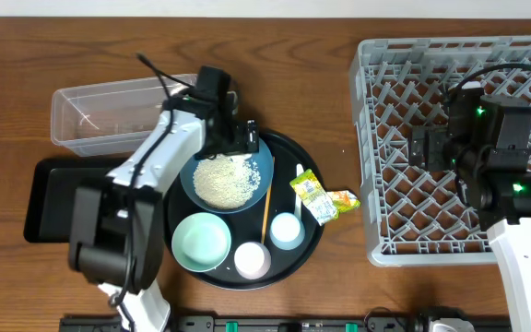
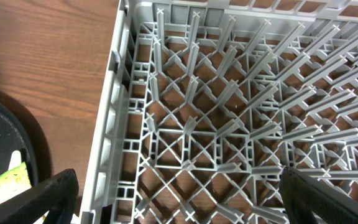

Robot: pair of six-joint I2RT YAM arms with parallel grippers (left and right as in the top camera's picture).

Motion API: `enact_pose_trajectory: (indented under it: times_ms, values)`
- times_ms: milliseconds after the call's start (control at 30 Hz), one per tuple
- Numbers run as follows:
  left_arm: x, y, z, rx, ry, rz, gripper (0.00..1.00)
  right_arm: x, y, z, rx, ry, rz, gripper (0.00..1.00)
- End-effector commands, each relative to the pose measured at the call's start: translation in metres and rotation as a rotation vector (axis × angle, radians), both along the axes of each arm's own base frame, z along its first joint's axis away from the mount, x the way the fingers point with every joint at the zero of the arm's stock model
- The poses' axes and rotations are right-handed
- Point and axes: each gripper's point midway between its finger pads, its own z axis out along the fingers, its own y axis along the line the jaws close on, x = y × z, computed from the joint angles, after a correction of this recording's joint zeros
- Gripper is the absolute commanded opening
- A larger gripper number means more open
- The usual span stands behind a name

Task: Sort waste into correct bins and load items into the dishwasher rack
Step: 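Reach the left gripper to the blue bowl and grasp the white tissue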

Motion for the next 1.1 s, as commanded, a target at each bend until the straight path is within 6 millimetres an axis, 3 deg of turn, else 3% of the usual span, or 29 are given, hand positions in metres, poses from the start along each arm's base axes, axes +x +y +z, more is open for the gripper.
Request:
enact_pose_trajectory:
  times_ms: [0,233,367,533,633,800,1067]
  values:
    - [0.004,0.007,-0.014,0.081,0.005,0.006,0.95,0.002,0.002,0.01,-0.007,-0.026,0.017,0.99]
    - [0.005,0.006,-0.03,0.089,0.028,0.004,0.78,0.002,0.002,0.01,-0.007,-0.026,0.017,0.99]
    - [0.008,0.005,-0.03,0.084,0.015,0.004,0.53,0.002,0.002,0.01,-0.007,-0.026,0.017,0.99]
    - [0.008,0.005,-0.029,0.084,0.014,0.005,0.33,0.002,0.002,0.01,-0.007,-0.025,0.017,0.99]
    - [0.008,0.005,-0.024,0.081,0.004,0.005,0.06,0.002,0.002,0.01,-0.007,-0.024,0.017,0.99]
    - [0.013,0.004,0.0,0.064,-0.053,0.007,0.06,0.002,0.002,0.01,-0.008,-0.024,0.017,0.99]
    - [0.005,0.006,0.06,0.034,-0.152,0.011,0.06,0.002,0.001,0.01,-0.013,-0.025,0.012,0.99]
